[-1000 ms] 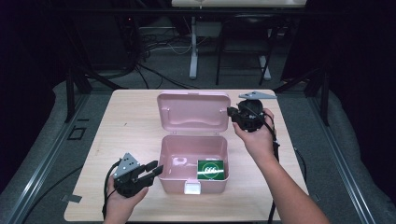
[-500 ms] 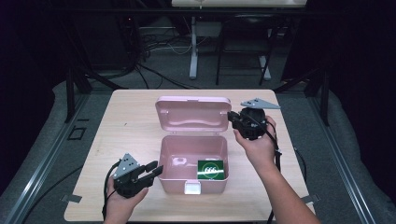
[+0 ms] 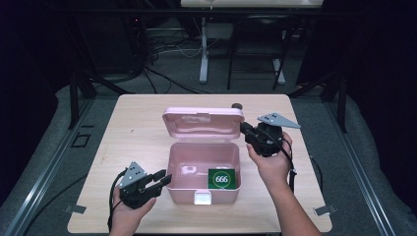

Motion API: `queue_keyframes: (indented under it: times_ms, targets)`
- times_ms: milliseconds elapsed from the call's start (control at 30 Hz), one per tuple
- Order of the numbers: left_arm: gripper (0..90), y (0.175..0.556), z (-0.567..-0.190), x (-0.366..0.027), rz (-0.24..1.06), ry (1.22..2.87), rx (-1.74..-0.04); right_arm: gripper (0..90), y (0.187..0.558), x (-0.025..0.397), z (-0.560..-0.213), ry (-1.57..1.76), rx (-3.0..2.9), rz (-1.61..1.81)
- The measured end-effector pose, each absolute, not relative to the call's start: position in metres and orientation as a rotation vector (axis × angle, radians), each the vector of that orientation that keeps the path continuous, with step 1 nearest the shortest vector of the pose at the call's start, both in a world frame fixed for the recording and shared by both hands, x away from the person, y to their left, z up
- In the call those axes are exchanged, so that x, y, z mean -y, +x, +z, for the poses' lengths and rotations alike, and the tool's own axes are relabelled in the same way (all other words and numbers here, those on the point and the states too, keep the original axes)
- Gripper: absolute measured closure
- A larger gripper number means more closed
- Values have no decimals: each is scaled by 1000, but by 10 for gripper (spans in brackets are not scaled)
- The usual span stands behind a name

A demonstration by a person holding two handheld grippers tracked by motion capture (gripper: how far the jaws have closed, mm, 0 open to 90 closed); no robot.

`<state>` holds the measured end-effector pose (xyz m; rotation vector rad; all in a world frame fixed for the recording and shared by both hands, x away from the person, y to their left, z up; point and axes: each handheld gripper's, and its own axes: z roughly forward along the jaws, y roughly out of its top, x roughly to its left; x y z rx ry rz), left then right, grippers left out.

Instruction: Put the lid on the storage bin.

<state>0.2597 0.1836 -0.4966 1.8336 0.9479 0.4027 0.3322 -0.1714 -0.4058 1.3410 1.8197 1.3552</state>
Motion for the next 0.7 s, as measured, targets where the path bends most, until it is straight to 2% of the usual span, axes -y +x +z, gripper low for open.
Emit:
queue_keyframes:
  times_ms: [700]
  targets:
    - [683, 261, -493, -186, 392, 1831, -953, 867, 316, 175, -417, 1317, -1780, 1422]
